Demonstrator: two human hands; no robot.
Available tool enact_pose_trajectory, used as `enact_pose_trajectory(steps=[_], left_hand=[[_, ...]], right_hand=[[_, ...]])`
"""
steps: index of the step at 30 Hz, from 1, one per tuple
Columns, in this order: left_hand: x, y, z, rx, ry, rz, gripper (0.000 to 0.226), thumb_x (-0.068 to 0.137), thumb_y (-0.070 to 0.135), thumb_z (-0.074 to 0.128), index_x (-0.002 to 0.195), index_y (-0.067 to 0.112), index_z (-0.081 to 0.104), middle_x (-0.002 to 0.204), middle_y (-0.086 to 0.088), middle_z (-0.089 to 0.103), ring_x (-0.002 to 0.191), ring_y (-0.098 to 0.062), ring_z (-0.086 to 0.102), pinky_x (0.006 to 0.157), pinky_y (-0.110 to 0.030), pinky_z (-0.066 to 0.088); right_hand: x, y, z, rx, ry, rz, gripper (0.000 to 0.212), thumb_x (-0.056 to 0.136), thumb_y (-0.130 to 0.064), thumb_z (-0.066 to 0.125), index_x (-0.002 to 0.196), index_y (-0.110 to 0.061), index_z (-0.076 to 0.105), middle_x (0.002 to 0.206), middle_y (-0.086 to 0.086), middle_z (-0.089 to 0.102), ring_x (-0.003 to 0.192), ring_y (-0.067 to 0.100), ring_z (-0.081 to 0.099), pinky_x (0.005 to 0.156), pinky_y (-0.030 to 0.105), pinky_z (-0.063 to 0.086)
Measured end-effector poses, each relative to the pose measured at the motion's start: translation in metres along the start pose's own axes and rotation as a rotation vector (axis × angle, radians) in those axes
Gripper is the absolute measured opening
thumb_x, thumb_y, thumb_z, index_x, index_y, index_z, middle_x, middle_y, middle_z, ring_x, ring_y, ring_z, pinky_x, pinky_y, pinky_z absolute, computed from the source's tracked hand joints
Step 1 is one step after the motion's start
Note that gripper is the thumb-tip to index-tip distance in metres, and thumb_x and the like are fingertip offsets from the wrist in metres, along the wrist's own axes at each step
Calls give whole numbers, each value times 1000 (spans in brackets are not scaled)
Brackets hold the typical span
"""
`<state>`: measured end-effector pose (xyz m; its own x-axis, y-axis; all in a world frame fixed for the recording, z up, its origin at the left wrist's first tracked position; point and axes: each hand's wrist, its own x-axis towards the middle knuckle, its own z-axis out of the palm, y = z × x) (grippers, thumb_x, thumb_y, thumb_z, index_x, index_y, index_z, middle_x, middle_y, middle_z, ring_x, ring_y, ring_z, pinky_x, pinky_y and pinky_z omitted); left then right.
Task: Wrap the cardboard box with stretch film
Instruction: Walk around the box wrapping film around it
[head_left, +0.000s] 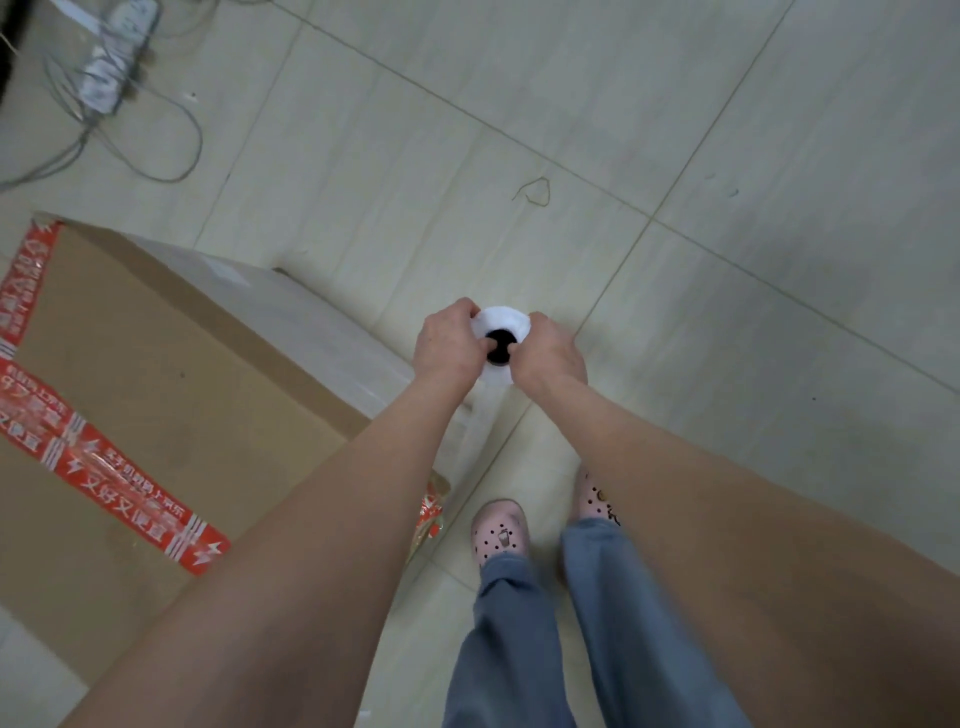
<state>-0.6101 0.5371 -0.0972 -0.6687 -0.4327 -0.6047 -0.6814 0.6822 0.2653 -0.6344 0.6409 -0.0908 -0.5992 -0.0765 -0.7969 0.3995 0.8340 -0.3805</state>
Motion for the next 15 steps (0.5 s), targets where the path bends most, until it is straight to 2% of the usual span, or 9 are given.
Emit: enact_pose_trajectory(steps=[6,10,12,15], left_hand=[[-2,-4,0,95,32,64,35,87,14,58,122,10,51,115,-12,56,103,-29,56,72,-33,39],[2,1,-2,262,43,208,38,88,12,53,126,15,47,120,-7,49,106,-25,51,66,-33,36],[7,5,-4,372,25,289,37,88,12,53,125,15,48,120,-5,48,106,-24,50,64,-33,34],[13,10,-6,476,1,361,31,87,10,53,117,12,50,114,-6,51,92,-26,51,59,-32,31]], right_hand=[[-1,-10,5,2,-25,-29,30,94,-16,44,123,-12,47,121,12,58,108,32,55,78,33,41],[1,-12,4,54,-39,-22,37,90,-15,45,126,-12,45,116,12,59,102,31,56,79,36,46],[4,-10,2,39,-24,-34,35,89,-17,50,124,-11,45,110,10,60,94,28,56,73,33,44],[7,-11,3,3,8,-50,30,89,-16,51,118,-13,45,91,6,57,81,26,50,67,31,37]])
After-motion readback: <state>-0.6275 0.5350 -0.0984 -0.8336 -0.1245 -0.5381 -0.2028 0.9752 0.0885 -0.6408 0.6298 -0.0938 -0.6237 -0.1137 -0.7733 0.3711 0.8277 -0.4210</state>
